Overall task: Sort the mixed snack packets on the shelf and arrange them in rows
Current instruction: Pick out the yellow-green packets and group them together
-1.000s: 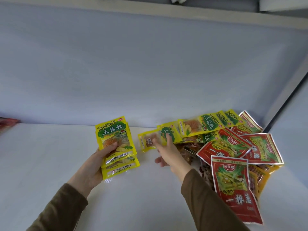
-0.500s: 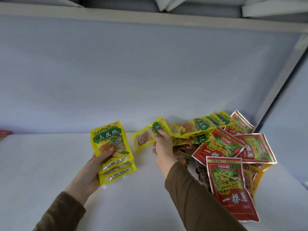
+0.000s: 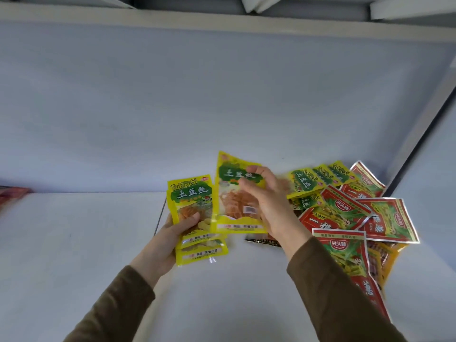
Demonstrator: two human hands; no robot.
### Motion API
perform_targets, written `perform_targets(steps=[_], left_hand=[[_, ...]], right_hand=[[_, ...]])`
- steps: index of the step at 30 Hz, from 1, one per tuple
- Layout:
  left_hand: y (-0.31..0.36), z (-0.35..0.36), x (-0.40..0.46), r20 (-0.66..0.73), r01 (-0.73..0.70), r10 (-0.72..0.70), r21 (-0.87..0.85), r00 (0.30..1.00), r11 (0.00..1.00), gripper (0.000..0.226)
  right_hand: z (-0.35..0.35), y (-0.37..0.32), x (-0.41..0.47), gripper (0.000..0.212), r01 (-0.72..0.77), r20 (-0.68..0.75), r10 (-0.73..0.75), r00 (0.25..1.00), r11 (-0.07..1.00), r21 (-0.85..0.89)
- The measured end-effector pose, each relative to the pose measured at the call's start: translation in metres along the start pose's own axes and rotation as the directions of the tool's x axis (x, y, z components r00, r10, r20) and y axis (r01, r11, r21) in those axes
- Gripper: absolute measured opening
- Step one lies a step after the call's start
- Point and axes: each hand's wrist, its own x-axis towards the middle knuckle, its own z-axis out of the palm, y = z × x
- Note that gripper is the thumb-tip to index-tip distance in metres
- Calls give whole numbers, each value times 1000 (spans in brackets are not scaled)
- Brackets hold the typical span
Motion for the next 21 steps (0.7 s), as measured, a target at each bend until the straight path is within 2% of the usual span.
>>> perform_targets(steps=[2, 4, 6, 11, 14, 16, 17, 19, 21], left_hand=[[-4, 16, 2, 58, 13, -12, -14, 998, 1000, 59], [-6, 29, 3, 162, 52, -47, -27, 986, 998, 56], [-5, 37, 4, 227, 77, -68, -32, 972, 997, 65], [-9, 48, 9, 191, 48, -60, 66, 980, 997, 48], [-15, 50, 13, 143, 71, -79, 60, 987, 996, 47], [-18, 49, 15, 107, 109, -113, 36, 988, 993, 48], [-19, 48, 16, 93, 129, -131, 24, 987, 991, 49], [-21, 44, 19, 79, 156, -157, 11, 984, 988, 50], [-23, 40, 23, 74, 165, -165, 0, 984, 986, 52]], right_hand=[[7, 9, -1, 40, -87, 82, 94, 992, 992, -87], [11, 20, -1, 42, -59, 92, 84, 992, 965, -255], [10, 28, -2, 42, 0, 72, 30, 997, 923, -384], [10, 37, -7, 38, 57, 41, -43, 998, 887, -459], [8, 38, -10, 33, 76, 31, -69, 997, 887, -456], [5, 38, -11, 32, 78, -32, -99, 995, 910, -407], [3, 37, -12, 32, 54, -108, -96, 990, 939, -340], [-4, 34, -14, 30, -23, -311, -17, 950, 992, -126], [-16, 31, -14, 29, -58, -458, 95, 884, 994, 95]])
